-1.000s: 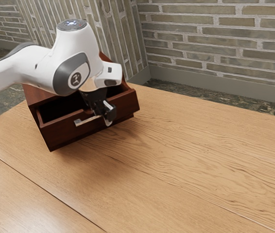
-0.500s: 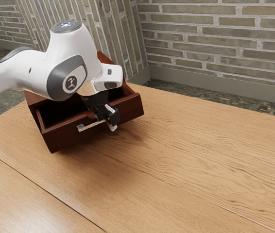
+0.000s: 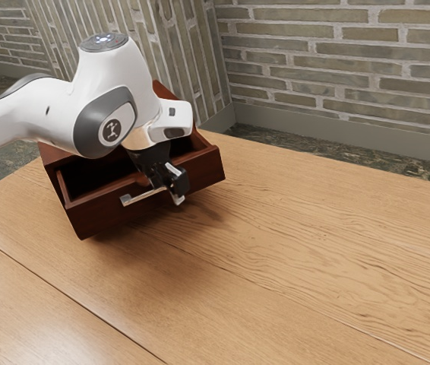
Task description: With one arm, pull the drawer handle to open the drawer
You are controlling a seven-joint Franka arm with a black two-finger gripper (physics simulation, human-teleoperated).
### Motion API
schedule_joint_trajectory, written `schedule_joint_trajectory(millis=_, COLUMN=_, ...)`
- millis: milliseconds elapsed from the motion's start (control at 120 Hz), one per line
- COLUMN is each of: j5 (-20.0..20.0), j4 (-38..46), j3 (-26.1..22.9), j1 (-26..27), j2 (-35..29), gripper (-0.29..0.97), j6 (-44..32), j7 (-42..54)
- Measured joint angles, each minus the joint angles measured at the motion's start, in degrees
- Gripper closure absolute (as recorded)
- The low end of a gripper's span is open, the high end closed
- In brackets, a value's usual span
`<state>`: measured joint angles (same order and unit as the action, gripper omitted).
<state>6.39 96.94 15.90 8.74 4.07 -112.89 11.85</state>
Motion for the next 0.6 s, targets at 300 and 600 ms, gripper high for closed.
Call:
schedule_joint_trajectory(millis=300, j5=0.7, j4=0.0, j3=0.1, j1=0.3, j2=-0.4, gripper=0.26, j6=0.0, j7=-0.1)
schedule_joint_trajectory(millis=600, j5=2.1, j4=1.0, j3=0.1, j1=0.1, j2=-1.9, gripper=0.22, j6=0.7, j7=1.1)
